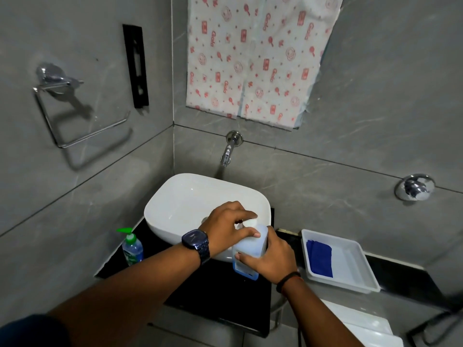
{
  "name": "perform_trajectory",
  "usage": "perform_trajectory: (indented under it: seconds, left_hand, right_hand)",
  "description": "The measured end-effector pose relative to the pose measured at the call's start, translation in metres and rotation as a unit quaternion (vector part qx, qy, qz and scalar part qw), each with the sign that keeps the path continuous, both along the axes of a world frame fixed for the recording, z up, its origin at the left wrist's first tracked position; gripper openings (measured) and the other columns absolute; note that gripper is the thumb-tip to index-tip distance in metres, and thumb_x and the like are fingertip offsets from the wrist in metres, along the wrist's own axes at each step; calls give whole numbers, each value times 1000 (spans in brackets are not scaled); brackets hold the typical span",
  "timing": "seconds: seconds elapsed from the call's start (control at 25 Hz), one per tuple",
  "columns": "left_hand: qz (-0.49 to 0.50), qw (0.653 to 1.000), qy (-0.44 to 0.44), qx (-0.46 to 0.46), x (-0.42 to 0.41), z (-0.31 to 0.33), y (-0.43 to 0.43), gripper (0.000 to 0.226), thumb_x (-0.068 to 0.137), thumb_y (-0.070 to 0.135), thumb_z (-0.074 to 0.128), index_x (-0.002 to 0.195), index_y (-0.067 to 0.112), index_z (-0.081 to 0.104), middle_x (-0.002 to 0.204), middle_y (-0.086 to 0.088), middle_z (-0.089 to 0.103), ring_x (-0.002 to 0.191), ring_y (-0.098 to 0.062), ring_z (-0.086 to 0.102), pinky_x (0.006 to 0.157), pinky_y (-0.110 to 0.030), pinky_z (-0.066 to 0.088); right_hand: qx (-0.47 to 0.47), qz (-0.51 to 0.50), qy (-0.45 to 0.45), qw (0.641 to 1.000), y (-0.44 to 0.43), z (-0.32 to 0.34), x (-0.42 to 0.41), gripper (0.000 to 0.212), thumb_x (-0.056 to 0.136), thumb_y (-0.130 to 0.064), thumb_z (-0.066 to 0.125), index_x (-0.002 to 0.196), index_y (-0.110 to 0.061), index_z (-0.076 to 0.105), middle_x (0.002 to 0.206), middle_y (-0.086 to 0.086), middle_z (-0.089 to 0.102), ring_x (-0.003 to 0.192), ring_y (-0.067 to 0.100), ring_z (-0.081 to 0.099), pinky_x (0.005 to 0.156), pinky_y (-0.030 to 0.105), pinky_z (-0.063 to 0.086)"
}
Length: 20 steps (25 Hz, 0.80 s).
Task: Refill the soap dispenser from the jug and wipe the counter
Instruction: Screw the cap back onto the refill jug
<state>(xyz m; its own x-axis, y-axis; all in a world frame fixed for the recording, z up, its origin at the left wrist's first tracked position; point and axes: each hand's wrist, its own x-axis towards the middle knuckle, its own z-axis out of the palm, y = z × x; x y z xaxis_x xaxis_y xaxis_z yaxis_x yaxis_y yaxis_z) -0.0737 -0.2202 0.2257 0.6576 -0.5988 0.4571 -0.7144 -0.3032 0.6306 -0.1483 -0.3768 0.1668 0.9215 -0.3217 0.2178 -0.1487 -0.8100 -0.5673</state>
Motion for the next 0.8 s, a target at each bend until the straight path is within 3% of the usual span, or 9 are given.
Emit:
perform_trajectory:
  seconds: [0.2, 0.32, 0.44, 0.64, 0.8]
  left_hand:
    - [-28, 998, 40, 36, 1, 17, -3, 38, 72, 28, 78, 107, 17, 71, 93, -6, 63, 80, -15, 55, 81, -33, 48]
    - [-80, 993, 50, 64, 3, 23, -3, 38, 75, 10, 74, 112, 14, 68, 108, -6, 68, 97, -18, 59, 90, -28, 44]
    - [-106, 990, 57, 67, 0, 21, -5, 48, 76, 3, 67, 121, 19, 62, 123, -2, 64, 111, -12, 57, 97, -21, 41]
    - [-32, 992, 123, -23, 4, 17, -12, 53, 60, 30, 86, 110, 25, 68, 110, 6, 68, 98, -3, 59, 88, -15, 44]
    - [58, 991, 104, -68, 18, 8, 0, 20, 74, 17, 77, 94, 21, 73, 92, 9, 68, 81, -10, 63, 79, -29, 52]
  right_hand:
    - [-7, 4, 5, 1000, -5, 8, -2, 86, 44, -87, 61, 110, -33, 44, 100, -8, 65, 85, 14, 63, 70, 29, 56]
    - [-9, 1, 10, 1000, -8, 10, -5, 88, 45, -86, 61, 112, -32, 45, 104, -6, 65, 88, 15, 62, 73, 29, 56]
    - [-2, -8, -1, 1000, -9, 11, -8, 84, 45, -80, 65, 110, -30, 47, 105, -4, 67, 92, 19, 64, 75, 35, 55]
    - [22, -1, -13, 1000, -6, 14, -7, 82, 46, -79, 68, 110, -33, 47, 102, -6, 67, 90, 17, 65, 75, 36, 56]
    - [58, -27, -19, 998, -13, 11, -8, 82, 43, -77, 71, 110, -36, 47, 107, -6, 66, 95, 18, 64, 80, 37, 56]
